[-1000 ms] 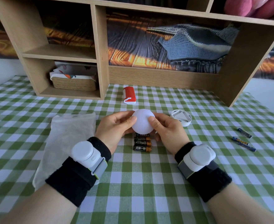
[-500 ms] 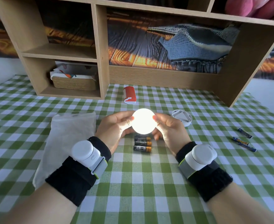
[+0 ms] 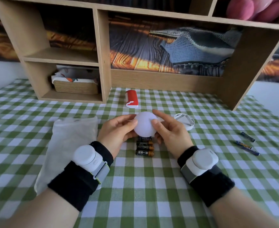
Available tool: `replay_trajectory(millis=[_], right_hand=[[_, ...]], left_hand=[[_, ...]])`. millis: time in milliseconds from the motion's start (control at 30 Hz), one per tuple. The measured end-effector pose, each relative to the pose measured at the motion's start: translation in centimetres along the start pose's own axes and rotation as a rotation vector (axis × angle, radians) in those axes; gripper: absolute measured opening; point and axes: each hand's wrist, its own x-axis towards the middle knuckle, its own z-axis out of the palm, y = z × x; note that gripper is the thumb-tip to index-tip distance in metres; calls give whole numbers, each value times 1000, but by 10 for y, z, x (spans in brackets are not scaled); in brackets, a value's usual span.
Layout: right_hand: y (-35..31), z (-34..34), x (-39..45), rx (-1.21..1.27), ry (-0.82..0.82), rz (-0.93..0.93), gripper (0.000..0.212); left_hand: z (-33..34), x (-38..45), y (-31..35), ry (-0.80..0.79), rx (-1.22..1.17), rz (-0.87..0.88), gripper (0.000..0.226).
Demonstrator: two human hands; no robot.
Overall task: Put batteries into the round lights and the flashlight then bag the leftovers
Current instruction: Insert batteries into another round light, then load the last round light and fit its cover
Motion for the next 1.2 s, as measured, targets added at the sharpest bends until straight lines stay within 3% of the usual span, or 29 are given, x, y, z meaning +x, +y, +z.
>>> replay_trajectory(millis=[133, 233, 467, 667, 900, 1200], right_hand=[[-3, 3, -3, -250, -28, -72, 74], [-7, 7, -4, -452, -18, -145, 86], [-25, 0, 16, -694, -37, -222, 80], [-39, -16, 84, -808, -53, -68, 73], [-13, -11, 160, -952, -87, 158, 63], [9, 7, 189, -1067, -173, 198, 55]], left_hand=[[2, -3, 5, 34, -31, 7, 22], [4, -5, 8, 52, 9, 1, 24], [8, 12, 23, 39, 161, -88, 25], [31, 64, 46, 70, 235, -106, 22], [38, 112, 41, 123, 213, -127, 32], [26, 124, 36, 142, 222, -139, 28]])
